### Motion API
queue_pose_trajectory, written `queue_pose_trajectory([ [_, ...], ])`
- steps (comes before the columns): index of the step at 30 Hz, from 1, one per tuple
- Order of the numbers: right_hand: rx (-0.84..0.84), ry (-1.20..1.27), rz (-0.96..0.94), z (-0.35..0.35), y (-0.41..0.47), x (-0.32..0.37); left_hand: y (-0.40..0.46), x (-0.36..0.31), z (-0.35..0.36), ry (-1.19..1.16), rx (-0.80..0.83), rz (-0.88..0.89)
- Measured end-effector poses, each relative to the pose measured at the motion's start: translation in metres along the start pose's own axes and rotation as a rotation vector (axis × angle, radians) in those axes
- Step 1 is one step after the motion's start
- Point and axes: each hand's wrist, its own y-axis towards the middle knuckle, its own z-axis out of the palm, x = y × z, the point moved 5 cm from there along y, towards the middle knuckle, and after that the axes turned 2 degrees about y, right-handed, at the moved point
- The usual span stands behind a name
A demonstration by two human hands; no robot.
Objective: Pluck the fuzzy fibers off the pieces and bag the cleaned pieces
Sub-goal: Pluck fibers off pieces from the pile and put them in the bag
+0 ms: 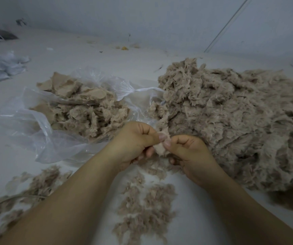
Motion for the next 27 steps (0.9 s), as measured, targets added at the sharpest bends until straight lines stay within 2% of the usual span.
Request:
queue_pose_trajectory([
  [3, -0.056, 0.015, 0.020, -0.003, 0.001, -0.003, 0.002, -0.001, -0.008, -0.173, -0.149, 0.066],
  [7, -0.124, 0.071, 0.060, -0.008, 0.002, -0.005, 0.001, -0.009, -0.039, -0.584, -0.559, 0.263],
  [9, -0.130, 0.060, 0.063, -0.009, 0.002, -0.006, 0.002, -0.006, -0.040, -0.655, -0.596, 0.276],
  [10, -0.126, 0.049, 0.061, -0.009, 0.002, -0.007, 0.002, -0.004, -0.037, -0.616, -0.581, 0.241],
  [12, -0.116, 0.039, 0.061, -0.008, 0.003, -0.007, 0.002, -0.003, -0.024, -0.385, -0.507, 0.205],
  [16, -0.117, 0.089, 0.065, -0.009, 0.002, -0.007, 0.012, -0.018, -0.002, 0.249, -0.378, 0.384],
  [19, -0.115, 0.159, 0.067, -0.007, 0.002, -0.005, 0.024, -0.015, 0.012, 0.596, -0.218, 0.367],
  [22, -0.138, 0.189, 0.083, -0.007, 0.002, -0.005, 0.026, -0.004, 0.016, 0.553, -0.150, 0.283],
  [27, -0.191, 0.190, 0.091, -0.006, 0.003, -0.004, 0.017, -0.007, 0.005, 0.247, -0.329, 0.281],
])
